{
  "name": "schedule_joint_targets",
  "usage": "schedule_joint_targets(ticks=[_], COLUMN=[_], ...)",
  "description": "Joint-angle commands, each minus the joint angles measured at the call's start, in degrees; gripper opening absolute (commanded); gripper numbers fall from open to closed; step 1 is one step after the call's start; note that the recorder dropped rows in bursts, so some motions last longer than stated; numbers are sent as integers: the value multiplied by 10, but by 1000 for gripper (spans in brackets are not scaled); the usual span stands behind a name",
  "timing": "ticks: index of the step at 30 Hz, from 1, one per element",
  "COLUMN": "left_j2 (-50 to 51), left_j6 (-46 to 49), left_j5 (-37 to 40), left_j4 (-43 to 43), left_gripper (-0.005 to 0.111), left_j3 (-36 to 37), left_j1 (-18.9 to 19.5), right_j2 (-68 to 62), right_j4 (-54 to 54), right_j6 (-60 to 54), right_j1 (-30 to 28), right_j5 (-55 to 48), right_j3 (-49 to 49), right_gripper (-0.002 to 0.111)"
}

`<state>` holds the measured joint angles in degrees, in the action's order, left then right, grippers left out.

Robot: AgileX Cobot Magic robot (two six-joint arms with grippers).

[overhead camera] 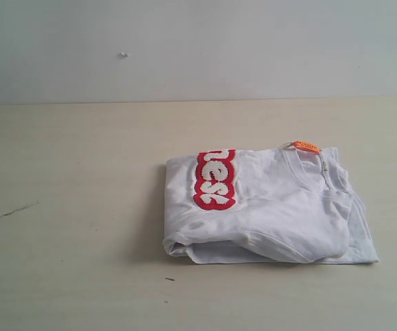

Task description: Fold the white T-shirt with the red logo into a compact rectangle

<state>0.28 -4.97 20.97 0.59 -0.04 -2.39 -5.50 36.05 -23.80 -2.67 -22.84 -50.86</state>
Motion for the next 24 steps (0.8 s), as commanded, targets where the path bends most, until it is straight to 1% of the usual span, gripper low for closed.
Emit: schedule_joint_targets(ticks=[1, 15, 18, 21, 24], left_j2=[-3, -3, -3, -3, -3], left_j6=[2, 2, 2, 2, 2], left_j5=[-5, -5, -5, -5, -5], left_j4=[6, 6, 6, 6, 6], left_gripper=[0, 0, 0, 0, 0], left_j3=[0, 0, 0, 0, 0], left_j1=[1, 1, 1, 1, 1], right_j2=[1, 1, 5, 33, 55], right_j4=[-1, -1, -28, -52, -74], right_j6=[-1, -2, -4, -3, -2], right_j1=[0, 0, -1, -26, -58], right_j5=[3, 3, 4, 21, 60], right_j3=[3, 3, 7, 21, 45], right_gripper=[0, 0, 0, 0, 0])
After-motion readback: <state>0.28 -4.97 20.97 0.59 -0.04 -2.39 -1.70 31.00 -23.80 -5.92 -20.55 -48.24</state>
